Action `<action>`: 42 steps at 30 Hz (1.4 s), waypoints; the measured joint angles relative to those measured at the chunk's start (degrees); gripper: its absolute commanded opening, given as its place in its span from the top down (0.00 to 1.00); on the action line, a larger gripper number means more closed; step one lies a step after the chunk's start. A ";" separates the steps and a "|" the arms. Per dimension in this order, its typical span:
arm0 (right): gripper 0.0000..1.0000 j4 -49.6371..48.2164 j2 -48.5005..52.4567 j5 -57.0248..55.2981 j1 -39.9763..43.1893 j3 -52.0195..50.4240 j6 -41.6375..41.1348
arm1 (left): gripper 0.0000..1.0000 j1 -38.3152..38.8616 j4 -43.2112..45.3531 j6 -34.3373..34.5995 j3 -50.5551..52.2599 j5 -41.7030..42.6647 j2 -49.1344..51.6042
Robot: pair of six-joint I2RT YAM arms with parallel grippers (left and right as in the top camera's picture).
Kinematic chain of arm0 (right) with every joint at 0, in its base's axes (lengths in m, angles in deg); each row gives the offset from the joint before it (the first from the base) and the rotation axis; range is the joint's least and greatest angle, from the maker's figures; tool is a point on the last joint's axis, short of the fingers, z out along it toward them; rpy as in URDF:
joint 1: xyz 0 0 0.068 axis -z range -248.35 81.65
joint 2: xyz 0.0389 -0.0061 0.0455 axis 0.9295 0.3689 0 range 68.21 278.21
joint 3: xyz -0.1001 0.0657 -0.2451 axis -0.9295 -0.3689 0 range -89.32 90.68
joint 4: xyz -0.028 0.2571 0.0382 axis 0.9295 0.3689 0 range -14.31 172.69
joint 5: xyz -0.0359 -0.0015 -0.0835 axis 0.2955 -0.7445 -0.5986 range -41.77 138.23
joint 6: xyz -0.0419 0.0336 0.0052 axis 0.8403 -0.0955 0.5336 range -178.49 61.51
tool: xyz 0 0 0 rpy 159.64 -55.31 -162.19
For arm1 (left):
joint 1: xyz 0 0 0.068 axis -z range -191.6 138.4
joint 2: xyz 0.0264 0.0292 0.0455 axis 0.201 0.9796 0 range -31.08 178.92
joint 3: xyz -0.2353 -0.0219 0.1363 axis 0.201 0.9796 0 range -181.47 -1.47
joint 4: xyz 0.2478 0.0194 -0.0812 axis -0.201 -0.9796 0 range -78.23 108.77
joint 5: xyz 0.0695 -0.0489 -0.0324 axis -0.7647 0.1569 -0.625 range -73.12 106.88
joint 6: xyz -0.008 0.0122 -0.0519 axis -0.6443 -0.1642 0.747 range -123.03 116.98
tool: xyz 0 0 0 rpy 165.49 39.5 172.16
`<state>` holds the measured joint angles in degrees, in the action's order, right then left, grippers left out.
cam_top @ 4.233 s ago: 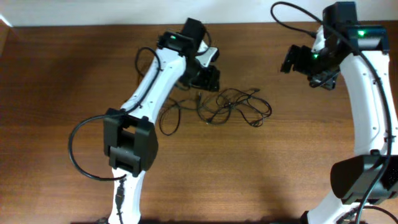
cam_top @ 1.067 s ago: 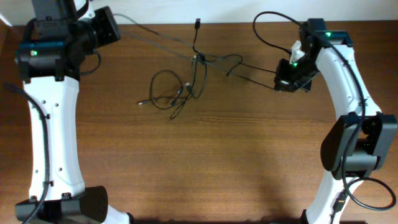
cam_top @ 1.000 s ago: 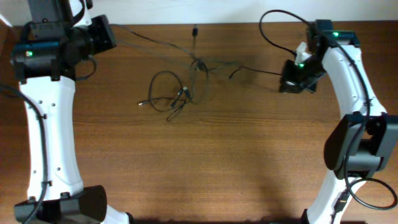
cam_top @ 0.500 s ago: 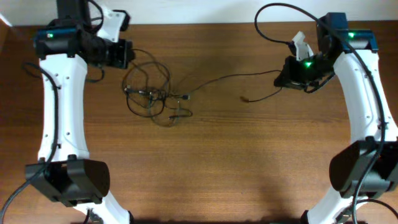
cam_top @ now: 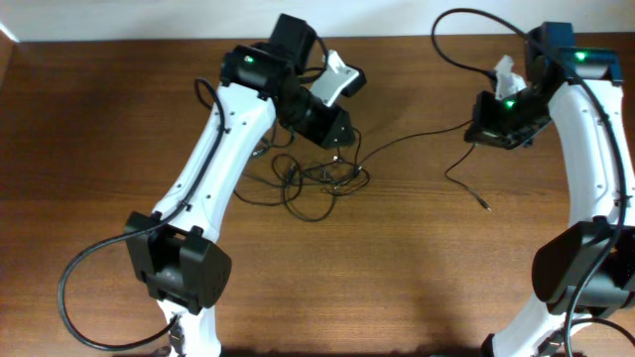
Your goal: Untangle cables
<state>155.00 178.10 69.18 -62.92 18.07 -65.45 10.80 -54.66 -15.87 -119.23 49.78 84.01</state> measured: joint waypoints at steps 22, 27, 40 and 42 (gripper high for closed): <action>0.09 2.14 0.00 -2.80 -0.28 0.00 -2.29 | 0.65 -1.22 5.44 16.46 17.18 -24.74 2.80; 0.09 2.08 0.00 -3.15 -0.28 0.00 -2.29 | 0.53 -1.18 16.57 29.97 26.36 -23.21 2.80; 0.09 2.19 0.00 -3.15 -0.28 0.00 -2.29 | 0.60 -1.18 29.03 40.41 36.33 -23.28 2.80; 0.09 2.16 0.00 -3.15 -0.28 0.00 -2.27 | 0.63 -0.92 29.11 40.79 36.52 -23.30 2.80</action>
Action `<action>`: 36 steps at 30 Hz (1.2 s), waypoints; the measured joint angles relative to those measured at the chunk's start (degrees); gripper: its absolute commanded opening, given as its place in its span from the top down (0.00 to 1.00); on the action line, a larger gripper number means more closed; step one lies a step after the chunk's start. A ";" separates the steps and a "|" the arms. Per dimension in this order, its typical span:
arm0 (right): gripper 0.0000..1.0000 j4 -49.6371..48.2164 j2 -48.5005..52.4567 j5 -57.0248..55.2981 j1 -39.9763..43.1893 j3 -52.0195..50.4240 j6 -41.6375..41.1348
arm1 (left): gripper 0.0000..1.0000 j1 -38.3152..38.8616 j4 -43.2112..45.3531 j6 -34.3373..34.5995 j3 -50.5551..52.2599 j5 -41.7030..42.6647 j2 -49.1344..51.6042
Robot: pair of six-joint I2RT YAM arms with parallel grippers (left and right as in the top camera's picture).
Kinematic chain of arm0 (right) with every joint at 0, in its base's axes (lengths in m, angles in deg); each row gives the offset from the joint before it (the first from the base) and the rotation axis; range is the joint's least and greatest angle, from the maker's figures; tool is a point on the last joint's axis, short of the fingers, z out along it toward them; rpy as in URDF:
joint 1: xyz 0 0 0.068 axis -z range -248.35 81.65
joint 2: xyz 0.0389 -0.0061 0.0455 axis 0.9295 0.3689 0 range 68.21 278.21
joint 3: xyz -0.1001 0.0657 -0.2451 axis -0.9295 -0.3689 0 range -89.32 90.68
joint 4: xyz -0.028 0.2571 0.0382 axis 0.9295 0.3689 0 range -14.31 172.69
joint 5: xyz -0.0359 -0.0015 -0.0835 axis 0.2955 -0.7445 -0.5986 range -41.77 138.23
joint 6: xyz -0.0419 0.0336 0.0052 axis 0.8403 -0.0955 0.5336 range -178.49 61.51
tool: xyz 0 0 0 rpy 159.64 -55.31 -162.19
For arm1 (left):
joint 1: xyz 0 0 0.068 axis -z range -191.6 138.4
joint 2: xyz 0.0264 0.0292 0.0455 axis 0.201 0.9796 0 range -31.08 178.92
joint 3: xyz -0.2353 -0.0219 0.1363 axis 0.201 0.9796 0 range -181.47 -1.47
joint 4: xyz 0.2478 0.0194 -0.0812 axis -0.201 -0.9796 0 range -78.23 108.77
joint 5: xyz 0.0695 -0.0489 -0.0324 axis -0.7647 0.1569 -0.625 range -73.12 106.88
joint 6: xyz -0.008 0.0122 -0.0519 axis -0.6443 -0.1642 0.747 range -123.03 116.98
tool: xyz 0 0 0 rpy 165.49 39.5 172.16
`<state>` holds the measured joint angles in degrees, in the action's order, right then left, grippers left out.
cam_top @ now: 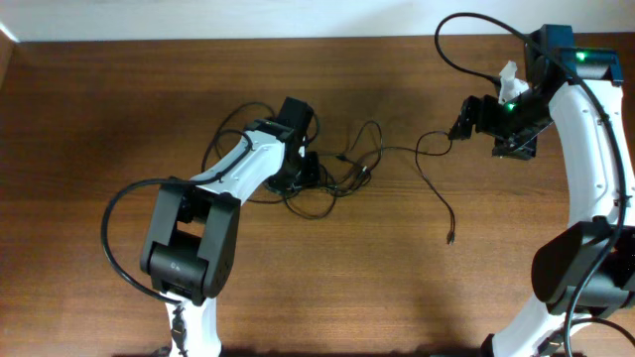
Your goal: Untangle cables
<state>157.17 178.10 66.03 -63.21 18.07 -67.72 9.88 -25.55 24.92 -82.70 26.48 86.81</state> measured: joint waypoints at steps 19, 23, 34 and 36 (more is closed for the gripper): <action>0.10 0.00 0.00 -0.02 0.00 0.00 -0.04 | 1.00 3.26 -7.10 -32.68 1.05 -2.95 -0.26; 0.09 -0.02 0.00 -0.02 0.00 0.00 -0.04 | 1.00 3.26 -7.30 -35.91 1.09 -2.95 -0.24; 0.09 -1.01 0.00 0.00 -7.43 -0.02 -0.04 | 1.00 -1.16 -25.40 -30.23 -36.11 4.15 -9.07; 0.09 -2.73 0.00 0.26 -9.84 -0.02 -1.73 | 1.00 -1.14 -29.57 -30.21 -44.02 5.29 -13.16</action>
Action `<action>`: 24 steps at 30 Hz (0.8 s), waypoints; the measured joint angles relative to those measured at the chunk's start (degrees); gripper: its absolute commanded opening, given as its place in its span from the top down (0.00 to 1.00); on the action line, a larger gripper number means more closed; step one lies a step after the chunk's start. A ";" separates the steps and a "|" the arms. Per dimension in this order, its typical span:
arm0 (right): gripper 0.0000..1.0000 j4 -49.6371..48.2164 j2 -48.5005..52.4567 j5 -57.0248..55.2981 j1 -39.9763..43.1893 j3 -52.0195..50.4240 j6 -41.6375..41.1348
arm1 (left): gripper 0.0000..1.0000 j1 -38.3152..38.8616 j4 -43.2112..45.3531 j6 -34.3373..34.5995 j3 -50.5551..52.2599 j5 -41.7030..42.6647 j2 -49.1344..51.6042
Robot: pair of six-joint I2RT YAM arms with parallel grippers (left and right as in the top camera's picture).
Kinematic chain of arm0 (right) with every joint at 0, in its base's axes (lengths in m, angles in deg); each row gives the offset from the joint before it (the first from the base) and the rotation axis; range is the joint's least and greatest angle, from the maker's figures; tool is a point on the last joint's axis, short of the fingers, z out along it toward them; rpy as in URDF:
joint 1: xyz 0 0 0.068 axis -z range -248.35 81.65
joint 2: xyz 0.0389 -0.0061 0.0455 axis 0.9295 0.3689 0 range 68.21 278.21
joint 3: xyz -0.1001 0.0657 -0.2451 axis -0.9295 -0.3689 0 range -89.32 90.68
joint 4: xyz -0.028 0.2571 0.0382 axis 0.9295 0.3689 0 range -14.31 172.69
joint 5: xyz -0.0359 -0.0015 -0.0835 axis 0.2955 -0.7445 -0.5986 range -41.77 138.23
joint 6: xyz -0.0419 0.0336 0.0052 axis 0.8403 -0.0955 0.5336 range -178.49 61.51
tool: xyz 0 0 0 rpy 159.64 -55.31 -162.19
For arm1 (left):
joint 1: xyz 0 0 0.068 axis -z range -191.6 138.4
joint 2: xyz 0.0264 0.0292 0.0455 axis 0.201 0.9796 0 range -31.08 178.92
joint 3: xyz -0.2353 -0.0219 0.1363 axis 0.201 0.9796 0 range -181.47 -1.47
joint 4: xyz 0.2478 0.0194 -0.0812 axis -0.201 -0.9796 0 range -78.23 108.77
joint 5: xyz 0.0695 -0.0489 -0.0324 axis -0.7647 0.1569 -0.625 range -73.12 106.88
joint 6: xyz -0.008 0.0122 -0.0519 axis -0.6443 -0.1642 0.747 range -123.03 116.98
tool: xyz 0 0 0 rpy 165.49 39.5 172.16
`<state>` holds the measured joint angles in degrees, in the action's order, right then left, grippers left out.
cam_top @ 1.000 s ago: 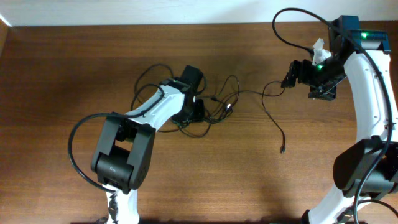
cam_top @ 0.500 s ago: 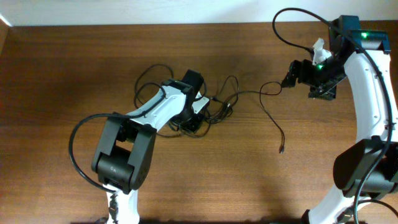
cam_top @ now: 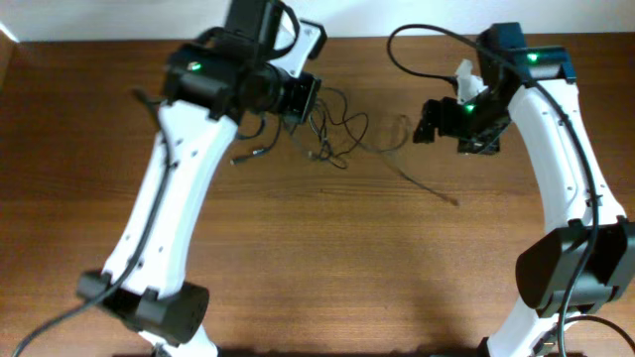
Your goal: Untangle cables
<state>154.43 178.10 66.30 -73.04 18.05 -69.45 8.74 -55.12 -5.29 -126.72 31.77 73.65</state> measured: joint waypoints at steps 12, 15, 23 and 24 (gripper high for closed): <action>0.10 -12.22 0.00 20.39 -6.60 -0.07 -3.52 | 1.00 -11.65 14.62 12.90 -4.02 15.93 -2.36; 0.10 -15.45 0.00 20.85 -8.85 -0.09 -5.20 | 1.00 -13.29 26.32 18.18 -3.98 26.56 -4.09; 0.10 -17.88 0.00 21.05 -9.51 -0.09 -6.82 | 1.00 -14.32 49.11 33.68 -4.42 38.36 -11.23; 0.10 -17.88 0.00 21.05 -9.51 -0.09 -6.86 | 1.00 -14.32 51.95 34.10 -4.31 38.05 -11.41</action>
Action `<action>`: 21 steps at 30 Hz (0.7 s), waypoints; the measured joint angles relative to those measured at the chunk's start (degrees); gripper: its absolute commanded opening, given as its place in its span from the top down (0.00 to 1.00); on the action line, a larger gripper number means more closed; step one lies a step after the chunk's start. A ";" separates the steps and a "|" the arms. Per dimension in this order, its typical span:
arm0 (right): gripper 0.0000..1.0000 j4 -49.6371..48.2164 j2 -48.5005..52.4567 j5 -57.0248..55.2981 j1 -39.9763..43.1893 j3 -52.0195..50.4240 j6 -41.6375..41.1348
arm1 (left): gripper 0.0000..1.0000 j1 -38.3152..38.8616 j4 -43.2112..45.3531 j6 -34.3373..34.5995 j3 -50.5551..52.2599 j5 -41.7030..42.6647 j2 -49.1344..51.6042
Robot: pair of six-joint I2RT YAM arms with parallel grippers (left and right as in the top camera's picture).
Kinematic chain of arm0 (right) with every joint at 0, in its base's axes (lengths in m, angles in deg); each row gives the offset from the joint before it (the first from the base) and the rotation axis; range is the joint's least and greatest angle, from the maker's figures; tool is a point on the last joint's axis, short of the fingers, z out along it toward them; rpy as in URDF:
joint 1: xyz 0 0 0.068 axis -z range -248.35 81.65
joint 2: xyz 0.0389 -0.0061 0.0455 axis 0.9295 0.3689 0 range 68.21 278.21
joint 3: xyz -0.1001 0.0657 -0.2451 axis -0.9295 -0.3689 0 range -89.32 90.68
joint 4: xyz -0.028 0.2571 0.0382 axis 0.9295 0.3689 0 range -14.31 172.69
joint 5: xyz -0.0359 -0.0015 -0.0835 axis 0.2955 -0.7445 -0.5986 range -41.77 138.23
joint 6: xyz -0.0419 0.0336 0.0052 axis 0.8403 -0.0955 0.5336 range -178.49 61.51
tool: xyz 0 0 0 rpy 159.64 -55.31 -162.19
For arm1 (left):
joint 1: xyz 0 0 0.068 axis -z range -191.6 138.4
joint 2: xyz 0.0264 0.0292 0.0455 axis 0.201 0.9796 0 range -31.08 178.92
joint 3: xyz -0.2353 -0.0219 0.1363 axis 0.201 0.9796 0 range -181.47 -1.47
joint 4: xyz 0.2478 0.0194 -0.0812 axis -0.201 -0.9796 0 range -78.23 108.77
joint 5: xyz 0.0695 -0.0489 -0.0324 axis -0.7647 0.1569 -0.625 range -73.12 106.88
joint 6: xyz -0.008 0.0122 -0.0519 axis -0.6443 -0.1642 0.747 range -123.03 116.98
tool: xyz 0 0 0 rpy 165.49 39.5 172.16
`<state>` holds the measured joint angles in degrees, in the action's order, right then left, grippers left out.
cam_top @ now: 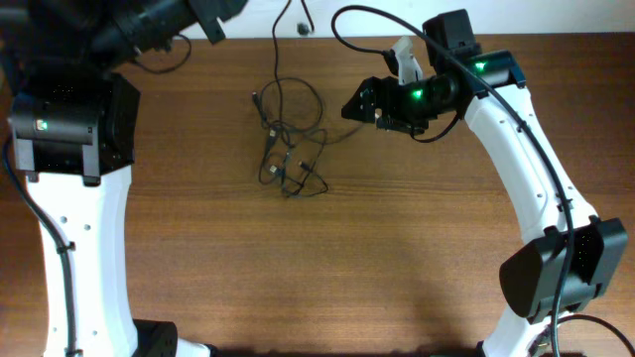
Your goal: Untangle cables
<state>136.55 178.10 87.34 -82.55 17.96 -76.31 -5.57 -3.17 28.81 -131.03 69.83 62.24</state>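
A tangle of thin black cables (288,159) lies on the wooden table (417,268) at centre-left. One strand (277,45) rises from it and leaves the frame at the top edge. A loose plug end (303,28) shows there. My left arm is raised close to the camera, with its gripper (213,18) at the top left, left of that strand. Whether it holds anything is hidden. My right gripper (349,107) sits just right of the tangle, fingers together, and a faint strand (332,134) runs from the bundle to it.
The left arm's large white link (74,218) and black joint (69,124) cover the left side of the table. The right arm (531,169) arcs along the right side. The pale wall edge runs along the top.
The left arm has risen much closer to the camera, its gripper now at the top left. The right gripper has moved left to the tangle. The bundle now hangs lower and narrower.
At first the left gripper was over the tangle and the right gripper held a strand far to the right. Then the left gripper was low in the tangle. Later it was raised with cables hanging from it. Now the bundle is long and narrow, with the right gripper beside it.
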 measured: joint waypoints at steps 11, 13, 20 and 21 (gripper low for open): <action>0.10 -0.52 1.84 -0.35 -1.29 0.00 0.02 | 1.00 -6.05 17.94 4.42 -0.04 -15.76 -7.74; 0.10 -0.52 1.84 -0.46 -1.29 0.00 0.00 | 1.00 -8.72 18.34 4.39 -0.04 -19.71 -10.25; 0.10 -0.44 1.84 -0.48 -1.29 0.00 0.02 | 1.00 -19.37 18.38 -1.38 -0.11 -34.99 -15.10; 0.10 -0.46 1.84 -0.50 -1.29 0.00 0.02 | 1.00 -21.46 18.38 -1.92 -0.11 -36.63 -15.10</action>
<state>136.10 179.93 86.84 -83.84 17.96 -76.29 -27.04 15.22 26.89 -131.14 33.19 47.14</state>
